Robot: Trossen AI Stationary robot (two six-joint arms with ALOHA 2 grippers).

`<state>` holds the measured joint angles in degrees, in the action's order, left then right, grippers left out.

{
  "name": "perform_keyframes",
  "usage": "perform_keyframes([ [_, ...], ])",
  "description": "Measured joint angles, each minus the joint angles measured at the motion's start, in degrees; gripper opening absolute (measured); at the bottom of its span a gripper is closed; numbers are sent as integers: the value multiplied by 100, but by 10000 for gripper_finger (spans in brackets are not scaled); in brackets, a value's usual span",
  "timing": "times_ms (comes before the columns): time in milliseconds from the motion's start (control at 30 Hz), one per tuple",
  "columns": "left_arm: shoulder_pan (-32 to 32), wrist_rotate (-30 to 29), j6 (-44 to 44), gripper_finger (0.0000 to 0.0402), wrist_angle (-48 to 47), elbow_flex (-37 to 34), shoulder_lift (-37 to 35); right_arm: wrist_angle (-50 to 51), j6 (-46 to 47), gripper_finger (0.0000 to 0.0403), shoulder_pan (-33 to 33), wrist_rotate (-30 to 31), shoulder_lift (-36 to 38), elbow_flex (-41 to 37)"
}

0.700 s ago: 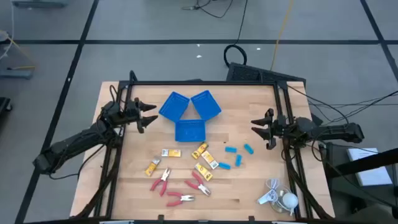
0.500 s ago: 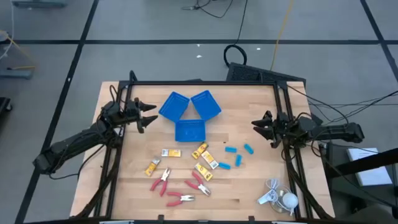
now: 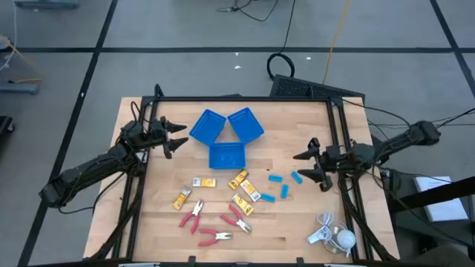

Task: Pick & Place School Supplies
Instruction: Put the blue eraser into the top right blue bin

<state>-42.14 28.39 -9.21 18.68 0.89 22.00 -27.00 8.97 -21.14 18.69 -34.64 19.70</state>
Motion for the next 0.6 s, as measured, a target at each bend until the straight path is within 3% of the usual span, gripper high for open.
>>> perform_keyframes([
  [133, 1, -8, -2, 294, 2, 0, 0, 3052, 698, 274, -333, 1469, -989, 1443],
  [233, 0, -10, -2, 294, 2, 0, 0, 4852, 1911, 280, -407, 1975, -1677, 2293],
  [367, 1, -7, 0, 294, 2, 0, 1, 6260, 3442, 281, -410, 1949, -2550, 2632],
  [600, 1, -7, -1, 294, 1, 0, 1, 7001, 5076, 280, -337, 831, -3793, 2564],
])
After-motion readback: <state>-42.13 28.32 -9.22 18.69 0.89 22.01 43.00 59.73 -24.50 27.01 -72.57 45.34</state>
